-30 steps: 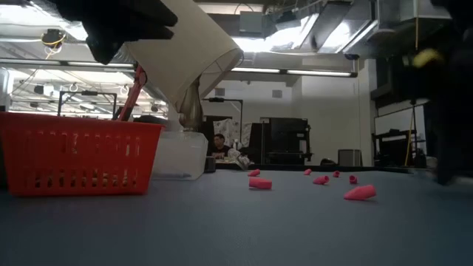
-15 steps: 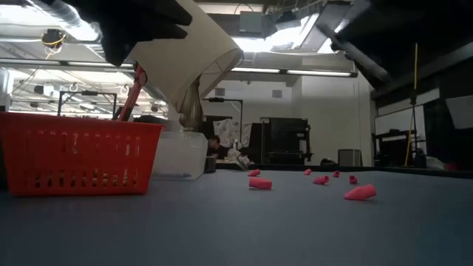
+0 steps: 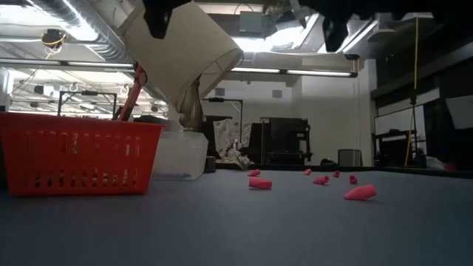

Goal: Sort crayons
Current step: Put the gray crayon into the green bin

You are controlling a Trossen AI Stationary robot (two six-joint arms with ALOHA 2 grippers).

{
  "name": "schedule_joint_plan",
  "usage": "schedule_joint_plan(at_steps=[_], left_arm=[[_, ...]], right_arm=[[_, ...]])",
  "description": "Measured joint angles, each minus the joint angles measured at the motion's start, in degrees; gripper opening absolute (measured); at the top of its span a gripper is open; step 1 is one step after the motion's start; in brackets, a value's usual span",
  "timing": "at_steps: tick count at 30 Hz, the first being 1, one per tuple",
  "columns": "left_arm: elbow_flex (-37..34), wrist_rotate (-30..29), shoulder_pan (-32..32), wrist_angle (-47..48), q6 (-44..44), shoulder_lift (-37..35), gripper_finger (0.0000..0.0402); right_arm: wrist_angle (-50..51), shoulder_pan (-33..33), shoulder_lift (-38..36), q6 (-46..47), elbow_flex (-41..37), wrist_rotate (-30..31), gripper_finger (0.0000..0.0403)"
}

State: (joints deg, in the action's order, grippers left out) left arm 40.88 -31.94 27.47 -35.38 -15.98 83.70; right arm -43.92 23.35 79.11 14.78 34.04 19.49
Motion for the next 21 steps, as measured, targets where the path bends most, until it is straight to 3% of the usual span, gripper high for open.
schedule_joint_plan(at_steps=[10,21], left_arm=[[0.00,2.21,-2.97,-4.52,3.10,0.00,0.0085],[0.00,7.16,-4.86,-7.93,3.14,0.00,0.0085]], right_arm=[[-6.07,-1.42,0.11,-8.09,1.46,-0.38,0.0019],[-5.95,-2.50,7.71,-15.33,10.89,-0.87,0.0019]])
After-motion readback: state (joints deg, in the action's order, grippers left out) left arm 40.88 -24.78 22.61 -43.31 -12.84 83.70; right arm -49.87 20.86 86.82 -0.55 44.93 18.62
